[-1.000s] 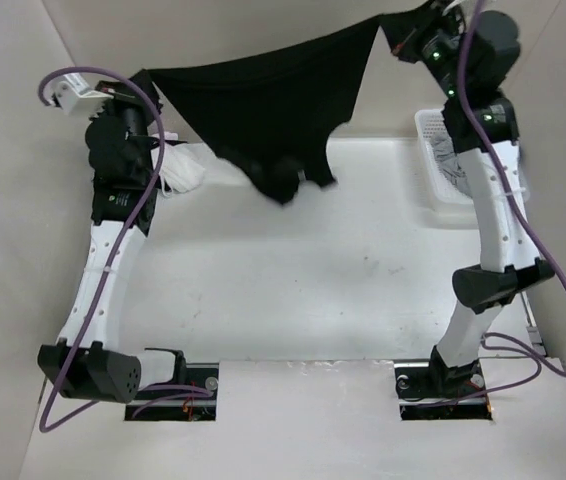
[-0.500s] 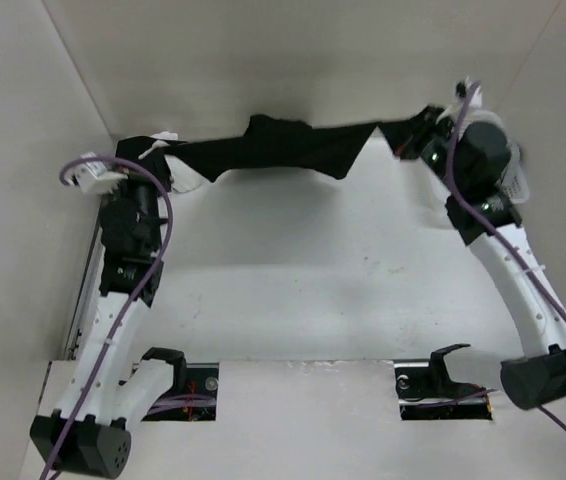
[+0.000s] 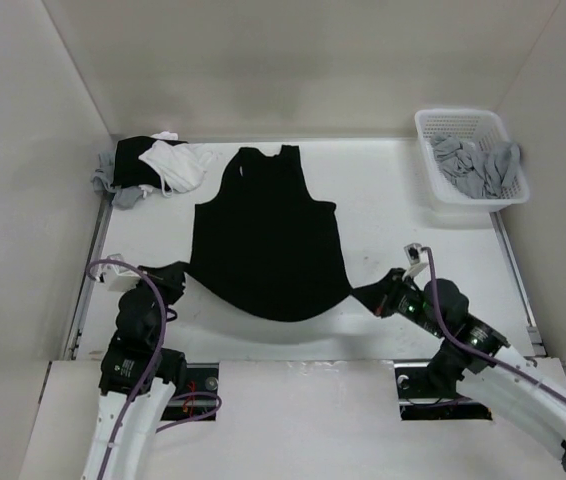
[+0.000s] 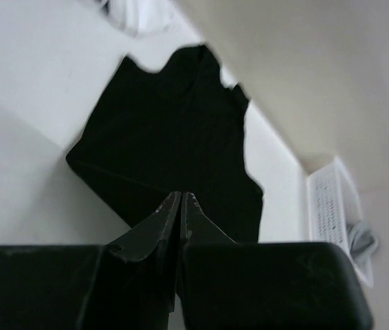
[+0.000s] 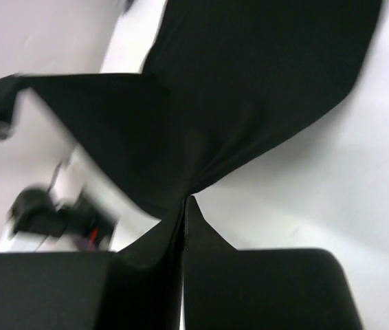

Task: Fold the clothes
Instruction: Fold the tank top

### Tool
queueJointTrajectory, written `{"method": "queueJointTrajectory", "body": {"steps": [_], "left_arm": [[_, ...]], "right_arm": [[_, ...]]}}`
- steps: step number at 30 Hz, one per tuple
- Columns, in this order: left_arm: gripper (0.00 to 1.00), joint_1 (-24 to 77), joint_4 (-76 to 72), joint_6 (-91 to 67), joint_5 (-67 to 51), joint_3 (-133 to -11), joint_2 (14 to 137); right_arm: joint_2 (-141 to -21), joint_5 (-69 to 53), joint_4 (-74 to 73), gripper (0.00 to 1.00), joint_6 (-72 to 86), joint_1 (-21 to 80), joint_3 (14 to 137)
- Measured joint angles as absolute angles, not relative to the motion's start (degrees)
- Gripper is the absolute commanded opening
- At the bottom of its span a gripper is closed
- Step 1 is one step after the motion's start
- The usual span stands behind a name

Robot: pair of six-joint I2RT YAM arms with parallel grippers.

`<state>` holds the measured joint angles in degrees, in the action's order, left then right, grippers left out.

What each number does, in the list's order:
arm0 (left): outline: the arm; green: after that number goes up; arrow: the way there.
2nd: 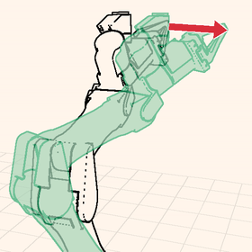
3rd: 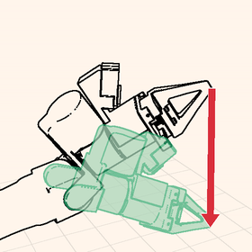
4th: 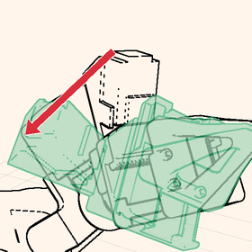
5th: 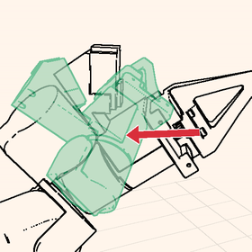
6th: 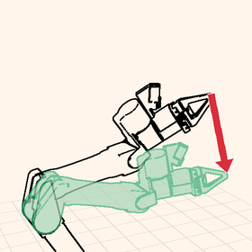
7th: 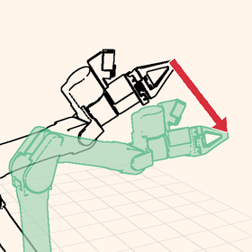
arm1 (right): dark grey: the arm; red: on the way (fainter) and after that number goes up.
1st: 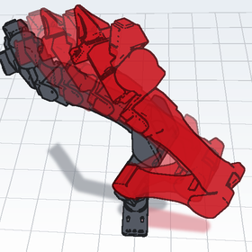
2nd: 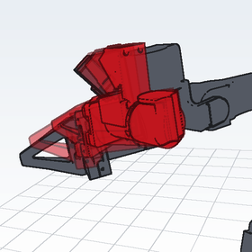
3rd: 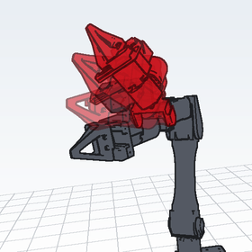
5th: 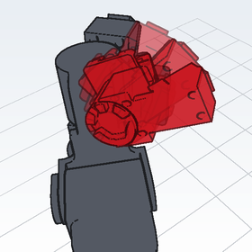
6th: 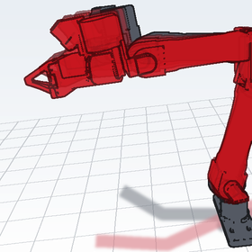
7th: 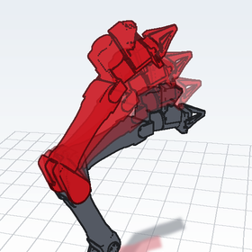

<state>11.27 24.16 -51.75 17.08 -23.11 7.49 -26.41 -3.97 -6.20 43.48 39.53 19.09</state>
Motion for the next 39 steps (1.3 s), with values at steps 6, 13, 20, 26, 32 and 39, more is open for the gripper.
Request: {"method": "queueJointTrajectory", "body": {"steps": [6, 13, 20, 26, 32, 39], "left_arm": [[0.02, 11.6, 38.8, -57.1, 15.4, -23.3, 2.0], [0.02, 9.8, 38.6, -56.3, 17.5, -29.2, 5.1], [0.02, 9.9, 12.2, -56.3, 18.6, -29.9, 35.8], [0.02, 9.4, -5.2, -56.2, 20.0, -37.2, 61.9], [0.02, 7.0, -16.4, -55.7, 20.6, -51.2, 82.0], [0.28, 5.1, -21.8, -53.9, 19.8, -69.6, 103.3]], "right_arm": [[-18.1, 6.7, -17.5, 0.0, 51.8, 56.7, 19.6], [-26.7, 21.1, -24.7, 0.0, 51.9, 68.2, 30.1], [-54.6, 14.2, -6.2, 0.0, 40.9, 38.3, 39.8], [-75.4, 5.0, 5.3, 0.0, 39.0, 24.4, 50.6], [-91.8, -2.2, 10.7, 0.0, 39.2, 18.0, 66.0], [-111.1, -5.8, 12.1, 0.31, 40.9, 13.0, 85.7]]}}
